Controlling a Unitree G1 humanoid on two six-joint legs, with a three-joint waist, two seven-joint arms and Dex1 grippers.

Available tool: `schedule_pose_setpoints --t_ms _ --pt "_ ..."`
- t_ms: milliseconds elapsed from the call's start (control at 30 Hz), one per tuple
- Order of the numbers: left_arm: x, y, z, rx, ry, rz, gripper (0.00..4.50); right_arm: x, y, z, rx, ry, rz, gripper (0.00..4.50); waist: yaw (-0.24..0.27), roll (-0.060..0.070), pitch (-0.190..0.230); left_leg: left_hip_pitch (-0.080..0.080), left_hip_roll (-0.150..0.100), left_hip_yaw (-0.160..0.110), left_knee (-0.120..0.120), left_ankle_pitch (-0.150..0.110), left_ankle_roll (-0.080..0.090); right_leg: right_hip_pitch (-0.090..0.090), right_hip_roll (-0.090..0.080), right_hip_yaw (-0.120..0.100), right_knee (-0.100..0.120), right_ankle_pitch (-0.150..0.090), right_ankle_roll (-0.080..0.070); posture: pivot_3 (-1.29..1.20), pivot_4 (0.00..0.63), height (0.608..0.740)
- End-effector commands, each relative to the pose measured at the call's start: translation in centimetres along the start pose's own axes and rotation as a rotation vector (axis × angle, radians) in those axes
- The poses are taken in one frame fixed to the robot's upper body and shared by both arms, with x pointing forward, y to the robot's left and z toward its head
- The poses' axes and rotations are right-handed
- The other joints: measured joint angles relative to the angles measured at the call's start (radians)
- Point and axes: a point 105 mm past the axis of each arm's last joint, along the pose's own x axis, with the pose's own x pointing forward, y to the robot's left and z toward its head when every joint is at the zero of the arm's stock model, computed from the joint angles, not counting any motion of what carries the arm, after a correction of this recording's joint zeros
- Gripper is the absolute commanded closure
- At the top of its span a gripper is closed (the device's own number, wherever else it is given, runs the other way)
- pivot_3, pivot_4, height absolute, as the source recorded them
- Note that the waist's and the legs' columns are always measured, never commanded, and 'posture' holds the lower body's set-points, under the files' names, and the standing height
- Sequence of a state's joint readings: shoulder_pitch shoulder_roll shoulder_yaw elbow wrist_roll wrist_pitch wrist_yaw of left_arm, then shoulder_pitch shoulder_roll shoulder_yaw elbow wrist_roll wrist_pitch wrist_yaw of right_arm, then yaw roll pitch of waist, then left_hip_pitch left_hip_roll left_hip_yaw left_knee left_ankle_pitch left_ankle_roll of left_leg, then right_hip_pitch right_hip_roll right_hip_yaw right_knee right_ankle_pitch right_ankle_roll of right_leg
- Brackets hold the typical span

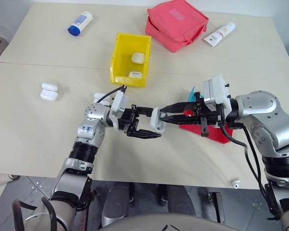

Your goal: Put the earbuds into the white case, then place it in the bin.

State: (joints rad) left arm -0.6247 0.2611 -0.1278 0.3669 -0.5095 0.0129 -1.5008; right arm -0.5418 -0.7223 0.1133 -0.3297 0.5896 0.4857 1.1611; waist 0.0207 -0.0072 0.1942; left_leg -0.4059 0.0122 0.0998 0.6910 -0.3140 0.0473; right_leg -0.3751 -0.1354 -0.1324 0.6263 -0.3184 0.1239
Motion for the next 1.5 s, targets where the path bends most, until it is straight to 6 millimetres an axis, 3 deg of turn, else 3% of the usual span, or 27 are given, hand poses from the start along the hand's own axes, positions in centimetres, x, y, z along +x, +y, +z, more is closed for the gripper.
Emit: schedule_pose_setpoints --t_ms 33,133,367,833,1500 --pt "0.3 0.3 3.4 0.163 -0.061 -0.051 1.77 -0.1 0.2 -2.1 0.069 0.084 0.010 3.96 0.000 0.000 0.000 0.000 0.000 0.000 0.000 0.000 0.000 0.000 0.000 0.000 0.000 0.000 0.000 0.00 0.150 0.740" --pt "0.3 0.4 3.3 0.162 -0.053 -0.046 1.77 0.0 0.1 -2.0 0.067 0.086 0.009 3.96 0.000 0.000 0.000 0.000 0.000 0.000 0.000 0.000 0.000 0.000 0.000 0.000 0.000 0.000 0.000 0.00 0.150 0.740" --pt "0.3 0.5 3.1 0.160 -0.045 -0.042 1.77 0.1 -0.3 -1.4 0.043 0.073 -0.012 1.84 0.000 0.000 0.000 0.000 0.000 0.000 0.000 0.000 0.000 0.000 0.000 0.000 0.000 0.000 0.000 0.00 0.150 0.740" --pt "0.0 0.4 2.2 0.139 -0.041 -0.022 1.77 -0.2 -1.1 0.2 0.006 0.046 -0.061 1.84 0.000 0.000 0.000 0.000 0.000 0.000 0.000 0.000 0.000 0.000 0.000 0.000 0.000 0.000 0.000 0.00 0.150 0.740" --pt "-0.8 0.9 1.3 0.115 -0.108 0.089 1.77 -2.6 -1.9 1.7 -0.043 0.106 -0.137 1.81 0.000 0.000 0.000 0.000 0.000 0.000 0.000 0.000 0.000 0.000 -0.001 0.000 0.000 0.000 0.000 0.00 0.150 0.740"
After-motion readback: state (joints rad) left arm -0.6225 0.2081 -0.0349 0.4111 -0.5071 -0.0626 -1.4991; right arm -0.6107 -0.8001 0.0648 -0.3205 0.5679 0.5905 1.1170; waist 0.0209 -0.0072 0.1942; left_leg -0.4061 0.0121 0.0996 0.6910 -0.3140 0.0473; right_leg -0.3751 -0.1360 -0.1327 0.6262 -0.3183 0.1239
